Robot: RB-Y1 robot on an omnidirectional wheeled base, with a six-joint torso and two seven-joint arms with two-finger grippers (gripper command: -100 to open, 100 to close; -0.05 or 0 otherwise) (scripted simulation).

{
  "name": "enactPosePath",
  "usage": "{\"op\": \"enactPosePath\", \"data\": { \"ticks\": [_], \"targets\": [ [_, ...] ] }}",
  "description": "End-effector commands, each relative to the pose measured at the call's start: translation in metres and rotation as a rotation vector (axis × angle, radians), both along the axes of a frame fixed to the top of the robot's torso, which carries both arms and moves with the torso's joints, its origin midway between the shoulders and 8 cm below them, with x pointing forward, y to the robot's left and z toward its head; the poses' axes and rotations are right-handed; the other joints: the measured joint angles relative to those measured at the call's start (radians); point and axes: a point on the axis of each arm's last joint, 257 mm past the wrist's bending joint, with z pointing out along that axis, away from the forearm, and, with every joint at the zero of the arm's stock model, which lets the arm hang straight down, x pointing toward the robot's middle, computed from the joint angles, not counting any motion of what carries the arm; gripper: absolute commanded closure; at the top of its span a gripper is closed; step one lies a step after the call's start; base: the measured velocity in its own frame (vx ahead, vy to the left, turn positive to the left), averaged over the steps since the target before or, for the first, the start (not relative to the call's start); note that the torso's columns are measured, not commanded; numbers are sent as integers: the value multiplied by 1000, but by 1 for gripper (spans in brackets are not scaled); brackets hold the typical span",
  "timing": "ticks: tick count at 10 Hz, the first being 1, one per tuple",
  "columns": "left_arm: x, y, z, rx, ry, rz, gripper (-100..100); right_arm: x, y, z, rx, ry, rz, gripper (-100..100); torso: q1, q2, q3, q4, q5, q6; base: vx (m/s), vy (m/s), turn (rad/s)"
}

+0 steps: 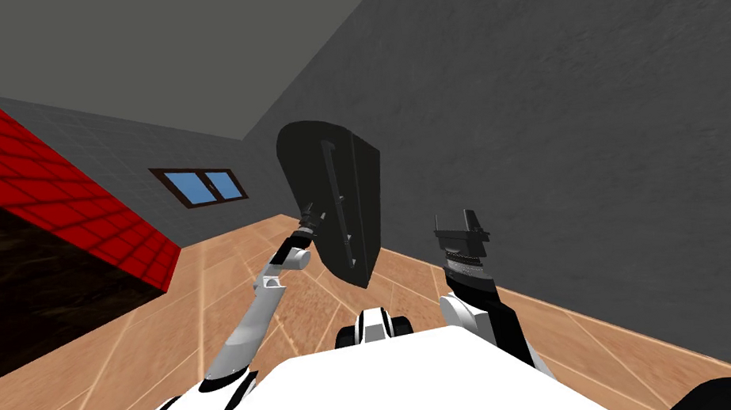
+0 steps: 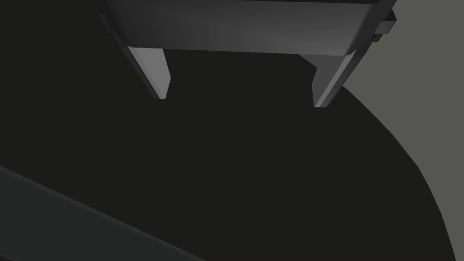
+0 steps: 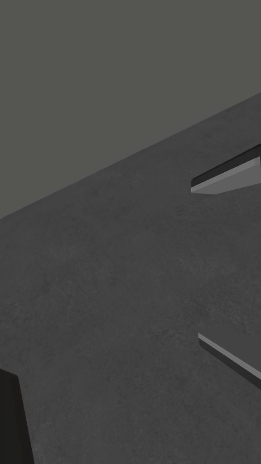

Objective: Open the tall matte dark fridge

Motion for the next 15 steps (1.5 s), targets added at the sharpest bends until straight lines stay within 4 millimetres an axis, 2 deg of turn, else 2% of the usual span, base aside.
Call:
{"op": "enactPosePath", "data": {
  "ticks": [1, 2, 3, 4, 5, 6, 7, 8, 9, 10, 11, 12, 13, 14, 15],
  "targets": [
    [17, 2, 8, -20, 34, -14, -100, 0, 0, 0, 0, 0, 0, 0, -2, 1, 1, 0, 0, 0, -22, -114, 29],
    [31, 9, 7, -40, 76, -16, -100, 0, 0, 0, 0, 0, 0, 0, -1, 0, 0, 0, 0, 0, -31, -122, 57],
    [32, 6, 15, -39, 65, -21, -100, 0, 0, 0, 0, 0, 0, 0, -1, 1, 0, 0, 0, 0, -33, -102, 30],
    [45, 15, 12, -60, 112, -18, -100, 0, 0, 0, 0, 0, 0, 0, 0, 1, 0, 0, 0, 0, -36, -122, 43],
    [46, 11, 22, -59, 97, -24, -100, 0, 0, 0, 0, 0, 0, 0, -1, 1, 0, 0, 0, 0, -16, -101, 35],
    [58, 20, 23, -82, 137, -20, -100, 0, 0, 0, 0, 0, 0, 0, 0, 0, 0, 0, 0, 0, -17, -121, 52],
    [60, 17, 30, -81, 129, -25, -100, 0, 0, 0, 0, 0, 0, 0, -1, 0, 0, 0, 0, 0, -19, -104, 30],
    [71, 27, 31, -106, 168, -18, -100, 0, 0, 0, 0, 0, 0, 0, 0, 0, 0, 0, 0, 0, -41, -139, 57],
    [72, 24, 38, -105, 161, -22, -100, 0, 0, 0, 0, 0, 0, 0, -2, 1, 1, 0, 0, 0, -27, -113, 31],
    [83, 35, 39, -131, 200, -12, -100, 0, 0, 0, 0, 0, 0, 0, -1, 1, 1, 1, -1, 1, -29, -112, 49],
    [84, 32, 47, -130, 192, -17, -100, 0, 0, 0, 0, 0, 0, 0, -3, 2, 1, 1, -1, 1, -28, -91, 48],
    [94, 46, 43, -158, 239, -1, -100, 0, 0, 0, 0, 0, 0, 0, -4, 2, 1, 3, -2, 4, -19, -98, 41],
    [95, 41, 56, -157, 223, -10, -100, 0, 0, 0, 0, 0, 0, 0, -6, 2, 1, 2, -3, 3, -27, -99, 46],
    [103, 56, 50, -187, 274, 9, -100, 0, 0, 0, 0, 0, 0, 0, -8, 3, 1, 4, -4, 5, -34, -113, 50],
    [104, 50, 65, -186, 252, -1, -100, 0, 0, 0, 0, 0, 0, 0, -10, 3, 2, 3, -5, 5, -35, -91, 48]
  ]
}}
